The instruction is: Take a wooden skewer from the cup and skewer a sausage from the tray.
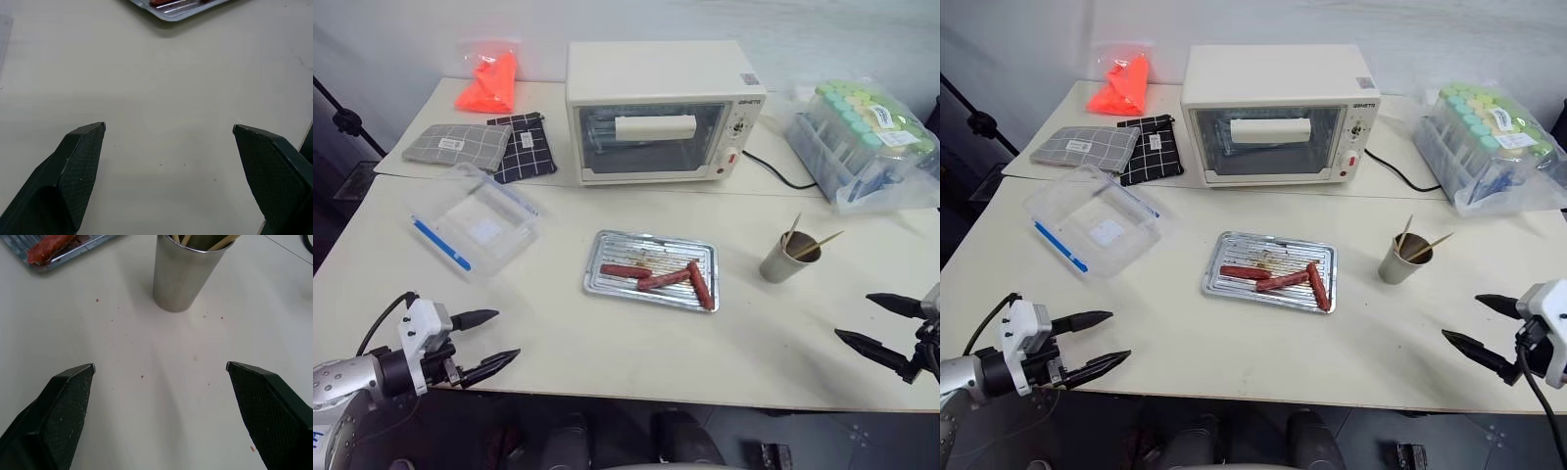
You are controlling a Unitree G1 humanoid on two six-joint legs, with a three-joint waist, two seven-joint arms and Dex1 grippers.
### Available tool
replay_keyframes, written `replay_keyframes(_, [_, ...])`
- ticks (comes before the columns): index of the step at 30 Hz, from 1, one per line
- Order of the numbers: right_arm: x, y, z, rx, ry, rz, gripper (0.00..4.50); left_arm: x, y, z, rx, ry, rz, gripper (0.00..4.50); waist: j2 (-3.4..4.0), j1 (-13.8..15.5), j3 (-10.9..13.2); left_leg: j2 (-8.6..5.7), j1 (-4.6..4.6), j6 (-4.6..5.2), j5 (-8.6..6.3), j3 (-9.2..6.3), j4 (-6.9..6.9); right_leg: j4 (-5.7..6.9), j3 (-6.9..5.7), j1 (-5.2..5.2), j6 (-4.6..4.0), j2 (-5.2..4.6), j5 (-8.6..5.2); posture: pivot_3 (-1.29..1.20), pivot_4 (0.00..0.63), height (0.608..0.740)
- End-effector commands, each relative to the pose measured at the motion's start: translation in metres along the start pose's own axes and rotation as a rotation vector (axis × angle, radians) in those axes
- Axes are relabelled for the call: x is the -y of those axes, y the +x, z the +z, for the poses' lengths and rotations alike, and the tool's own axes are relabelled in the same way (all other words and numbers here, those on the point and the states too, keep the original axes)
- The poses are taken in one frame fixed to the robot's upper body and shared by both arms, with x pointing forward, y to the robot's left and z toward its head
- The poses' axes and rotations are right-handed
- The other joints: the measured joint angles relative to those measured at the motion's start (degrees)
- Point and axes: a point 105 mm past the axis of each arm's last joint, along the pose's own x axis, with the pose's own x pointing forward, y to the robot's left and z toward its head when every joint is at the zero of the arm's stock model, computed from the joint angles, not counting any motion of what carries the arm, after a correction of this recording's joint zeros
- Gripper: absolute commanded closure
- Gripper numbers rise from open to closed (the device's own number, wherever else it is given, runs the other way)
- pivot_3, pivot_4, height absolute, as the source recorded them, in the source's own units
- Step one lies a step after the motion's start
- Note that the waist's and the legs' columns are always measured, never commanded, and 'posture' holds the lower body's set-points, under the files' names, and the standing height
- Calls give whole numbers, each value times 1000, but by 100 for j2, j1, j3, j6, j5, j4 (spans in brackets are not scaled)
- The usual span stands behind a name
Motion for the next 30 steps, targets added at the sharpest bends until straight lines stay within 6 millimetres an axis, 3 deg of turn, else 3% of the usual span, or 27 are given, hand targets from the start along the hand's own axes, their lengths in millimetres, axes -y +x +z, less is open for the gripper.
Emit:
replay_keyframes(1, [0, -4, 10, 20, -40, -19, 0, -9, -3, 9, 24, 20, 37, 111, 0, 0, 0, 0, 0, 0, 0, 0, 0, 0, 0, 0, 0, 0, 0, 0, 150, 740])
replay_keyframes(11, [-7, 4, 9, 30, -13, -50, 0, -8, 1, 7, 19, -36, 45, 111, 0, -4, 0, 0, 0, 0, 0, -1, 1, 3, 0, 0, 0, 0, 0, 0, 150, 740])
replay_keyframes(14, [-5, 6, 13, 81, 60, -106, 0, -1, 6, 15, 75, -61, -3, 111, -1, -4, 0, 1, 1, -1, 0, -1, 2, 6, 0, -1, 0, 0, 0, 0, 150, 740])
replay_keyframes(17, [-19, 10, 19, 107, 57, -116, 0, 5, 16, 23, 93, -70, -39, 111, 1, -1, 0, 1, 0, -1, 0, -2, 3, 7, -1, -1, 0, -1, 0, 0, 150, 740])
replay_keyframes(26, [-45, 26, 83, 359, 99, -220, 0, 23, 49, 94, 235, -37, -300, 111, 2, -16, 0, -1, 0, -10, 5, -5, 12, 22, -2, -4, 4, 3, 2, 0, 150, 740])
replay_keyframes(30, [-46, 44, 94, 387, 104, -251, 0, 29, 64, 124, 279, 15, -428, 111, 1, -15, 0, -4, -2, -16, 8, -3, 11, 27, 1, -10, 4, 10, 2, 0, 150, 740])
